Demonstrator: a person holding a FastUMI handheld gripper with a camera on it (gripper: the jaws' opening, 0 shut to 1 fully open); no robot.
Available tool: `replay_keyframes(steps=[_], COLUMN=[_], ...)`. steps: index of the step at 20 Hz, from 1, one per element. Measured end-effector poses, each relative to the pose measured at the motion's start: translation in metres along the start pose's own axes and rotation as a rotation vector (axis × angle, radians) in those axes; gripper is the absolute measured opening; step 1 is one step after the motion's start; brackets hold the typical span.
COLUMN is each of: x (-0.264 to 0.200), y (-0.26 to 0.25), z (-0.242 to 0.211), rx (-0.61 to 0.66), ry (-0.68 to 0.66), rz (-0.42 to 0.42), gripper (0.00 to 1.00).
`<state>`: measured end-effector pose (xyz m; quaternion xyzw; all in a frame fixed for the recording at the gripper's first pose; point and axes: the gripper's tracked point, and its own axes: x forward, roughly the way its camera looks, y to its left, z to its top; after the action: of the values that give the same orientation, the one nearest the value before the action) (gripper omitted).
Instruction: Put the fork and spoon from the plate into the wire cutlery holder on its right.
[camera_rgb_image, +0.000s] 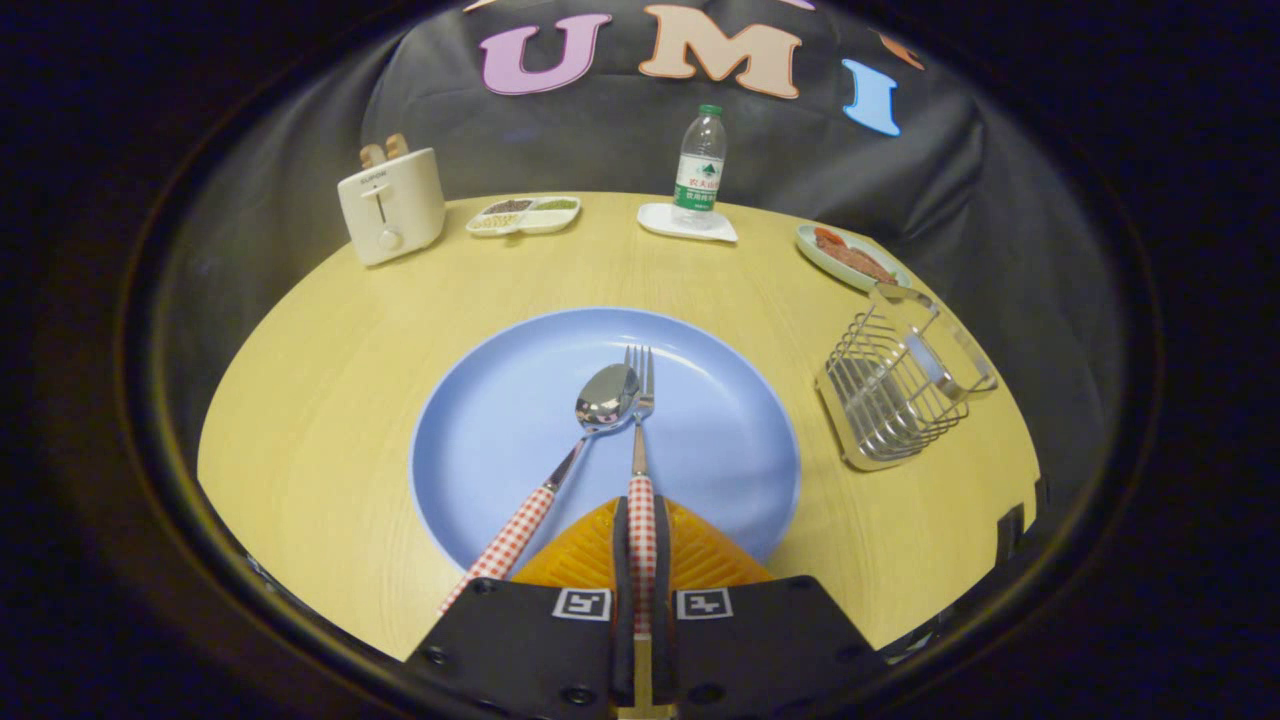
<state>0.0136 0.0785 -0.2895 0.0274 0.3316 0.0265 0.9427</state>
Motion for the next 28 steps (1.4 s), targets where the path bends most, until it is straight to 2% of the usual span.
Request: replay_keyframes(steps=[12,17,21,26,28], x=[-0.022,-0.051,-0.082,-0.106,-0.109], y=[-0.012,-0.037,-0.064,-0.083,-0.097], z=[0.037,0.051,0.056,0.077,0.084], rx=[-0.001,0.056,0.123,0.255,0.267], ry=[0.013,0.125,0.266,0.403,0.46], rz=[-0.119,-0.202,-0.269,-0.24,-0.232], gripper=[0.09,0.1,0.1,0.09,0.09])
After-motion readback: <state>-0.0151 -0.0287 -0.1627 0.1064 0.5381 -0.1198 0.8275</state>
